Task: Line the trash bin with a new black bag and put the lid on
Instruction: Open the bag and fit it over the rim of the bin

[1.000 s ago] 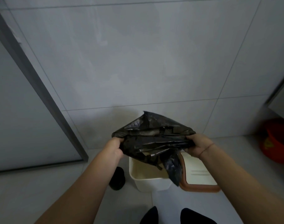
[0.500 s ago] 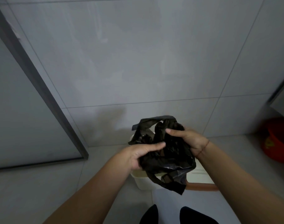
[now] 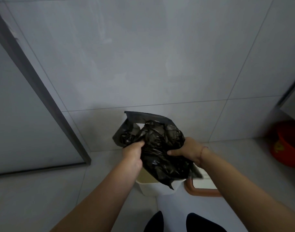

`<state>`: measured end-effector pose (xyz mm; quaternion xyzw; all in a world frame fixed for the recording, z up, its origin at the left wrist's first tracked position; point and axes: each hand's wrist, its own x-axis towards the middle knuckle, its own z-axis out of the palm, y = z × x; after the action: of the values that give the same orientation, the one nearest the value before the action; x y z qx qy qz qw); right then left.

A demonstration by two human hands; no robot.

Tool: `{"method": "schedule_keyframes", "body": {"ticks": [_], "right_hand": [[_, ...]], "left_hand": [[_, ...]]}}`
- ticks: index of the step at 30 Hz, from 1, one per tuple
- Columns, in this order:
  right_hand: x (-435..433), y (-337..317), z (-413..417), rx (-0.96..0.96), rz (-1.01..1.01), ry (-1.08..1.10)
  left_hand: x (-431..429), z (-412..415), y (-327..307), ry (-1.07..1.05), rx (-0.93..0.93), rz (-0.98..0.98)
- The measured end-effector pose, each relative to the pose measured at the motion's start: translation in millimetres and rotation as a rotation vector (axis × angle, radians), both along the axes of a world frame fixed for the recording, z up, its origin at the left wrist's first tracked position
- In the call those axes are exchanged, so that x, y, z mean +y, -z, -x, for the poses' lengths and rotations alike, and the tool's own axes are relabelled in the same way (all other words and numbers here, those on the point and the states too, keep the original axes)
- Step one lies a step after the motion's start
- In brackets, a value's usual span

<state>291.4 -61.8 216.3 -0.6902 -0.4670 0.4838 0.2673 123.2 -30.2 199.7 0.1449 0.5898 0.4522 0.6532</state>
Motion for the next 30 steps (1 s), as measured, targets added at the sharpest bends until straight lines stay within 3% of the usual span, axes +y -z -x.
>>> {"method": "schedule_keyframes", "body": {"ticks": [4, 7, 9, 12, 13, 15, 16, 18, 21, 25, 30], "right_hand": [[2.5, 4.2, -17.8, -0.292, 0.044, 0.123], [-1.2, 7.3, -35.5, -0.321, 0.073, 0.307], [1.5, 7.5, -34.9, -0.318, 0.014, 0.360], [2.6, 5.2, -12.7, -0.068, -0.001, 0.325], [1.7, 3.8, -3.1, 0.107, 0.033, 0.311], [-1.0, 1.4, 11.6, 0.475, 0.117, 0.288], [-2.0, 0.5, 16.5, 0.601, 0.147, 0.242], [-0.5, 3.9, 20.3, 0.672, 0.113, 0.214], [5.3, 13.4, 18.3, 0.652, 0.031, 0.464], [9.3, 22.4, 2.2, 0.803, 0.055, 0.709], [10.2, 22.7, -16.7, 0.944, 0.032, 0.726]], "left_hand": [[19.8, 32.7, 5.8, -0.172, -0.015, -0.030], [28.2, 57.2, 9.0, -0.293, 0.164, -0.103], [23.9, 54.8, 8.9, -0.253, 0.210, -0.104], [5.4, 31.7, 1.7, 0.258, 0.020, 0.052], [0.6, 24.1, 1.8, 0.412, -0.008, 0.083], [-3.5, 8.9, 6.9, 0.521, -0.024, 0.103], [-3.4, 1.8, 9.1, 0.508, -0.034, 0.107], [-0.5, -7.5, 14.5, 0.397, -0.026, 0.114], [4.3, -6.2, 23.5, 0.149, 0.066, 0.109], [18.5, 21.9, 32.6, -0.124, 0.084, 0.186], [36.6, 50.5, 50.1, -0.181, 0.058, 0.249]]}}
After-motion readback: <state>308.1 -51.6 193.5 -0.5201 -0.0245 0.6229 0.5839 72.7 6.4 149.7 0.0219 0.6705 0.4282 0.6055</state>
